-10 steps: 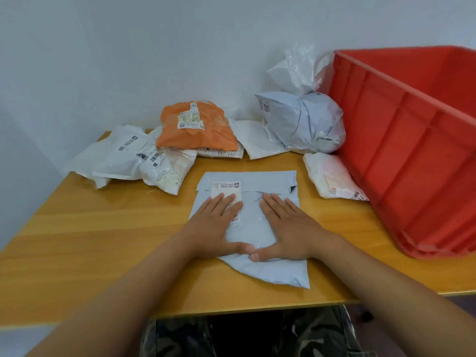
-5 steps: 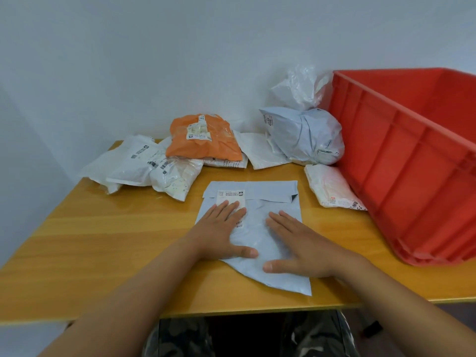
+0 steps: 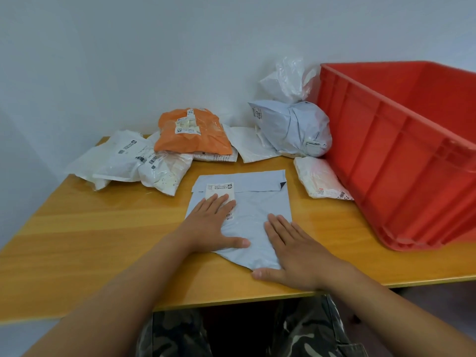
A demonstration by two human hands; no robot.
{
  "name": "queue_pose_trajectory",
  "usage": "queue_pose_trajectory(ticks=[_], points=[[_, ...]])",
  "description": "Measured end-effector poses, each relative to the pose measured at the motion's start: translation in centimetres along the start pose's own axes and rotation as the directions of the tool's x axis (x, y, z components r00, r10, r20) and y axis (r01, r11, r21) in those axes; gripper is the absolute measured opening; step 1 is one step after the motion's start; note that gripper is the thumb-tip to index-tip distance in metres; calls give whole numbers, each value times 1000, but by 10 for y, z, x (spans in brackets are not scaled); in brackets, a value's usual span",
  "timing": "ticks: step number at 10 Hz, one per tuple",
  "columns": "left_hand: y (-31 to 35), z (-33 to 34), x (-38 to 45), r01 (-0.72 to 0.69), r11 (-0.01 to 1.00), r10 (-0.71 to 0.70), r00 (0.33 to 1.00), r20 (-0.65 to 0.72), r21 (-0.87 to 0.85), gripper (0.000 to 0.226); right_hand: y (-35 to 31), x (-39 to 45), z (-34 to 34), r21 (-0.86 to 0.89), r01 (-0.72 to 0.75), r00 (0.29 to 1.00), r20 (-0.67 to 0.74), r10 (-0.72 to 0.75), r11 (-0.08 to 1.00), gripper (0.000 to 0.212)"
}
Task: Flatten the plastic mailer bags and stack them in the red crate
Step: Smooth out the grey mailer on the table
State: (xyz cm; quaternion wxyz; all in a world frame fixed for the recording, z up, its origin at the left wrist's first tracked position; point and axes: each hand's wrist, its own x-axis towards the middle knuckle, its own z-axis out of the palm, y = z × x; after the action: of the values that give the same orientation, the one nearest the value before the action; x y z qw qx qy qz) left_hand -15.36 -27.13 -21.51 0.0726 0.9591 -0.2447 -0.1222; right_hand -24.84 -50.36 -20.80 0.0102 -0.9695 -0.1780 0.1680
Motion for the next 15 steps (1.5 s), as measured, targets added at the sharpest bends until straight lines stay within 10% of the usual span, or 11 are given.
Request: queue_pose_trajectory(ticks=[2,5,6,9,11,13,14,15], points=[[0,1,0,-1,1000,1,1000,-13,-2,120,-3,-7,-5,45,50,997,-53,-48,998,116],[-4,-2,1,5,996,-7,999,-31,-87,113,-12,-30,-9,-65,199,920,-332,-210,978,36],[-2,-3,1,35,993,-41,998,-46,-115,109,-15,-31,-12,-56,186,937,-291,-194,981,42],[5,-8,2,143,940,-195,970,-145,-309,83,-19,-10,-23,-74,-111,949,-303,84,991,29],[-4,-42,-21,92,750,-133,991,-12,-655,72,0,-1,-48,220,-72,802,-568,188,973,13],[-54,-72,-32,94,596,-201,979,-34,-798,54,30,26,-93,813,308,609,-568,554,494,15],[-47,-85,-43,-52,585,-233,945,-229,-809,31,37,34,-106,874,454,620,-451,642,174,19],[-24,-96,-60,-243,606,-237,853,-464,-757,14,36,35,-119,832,550,599,-452,661,72,15]])
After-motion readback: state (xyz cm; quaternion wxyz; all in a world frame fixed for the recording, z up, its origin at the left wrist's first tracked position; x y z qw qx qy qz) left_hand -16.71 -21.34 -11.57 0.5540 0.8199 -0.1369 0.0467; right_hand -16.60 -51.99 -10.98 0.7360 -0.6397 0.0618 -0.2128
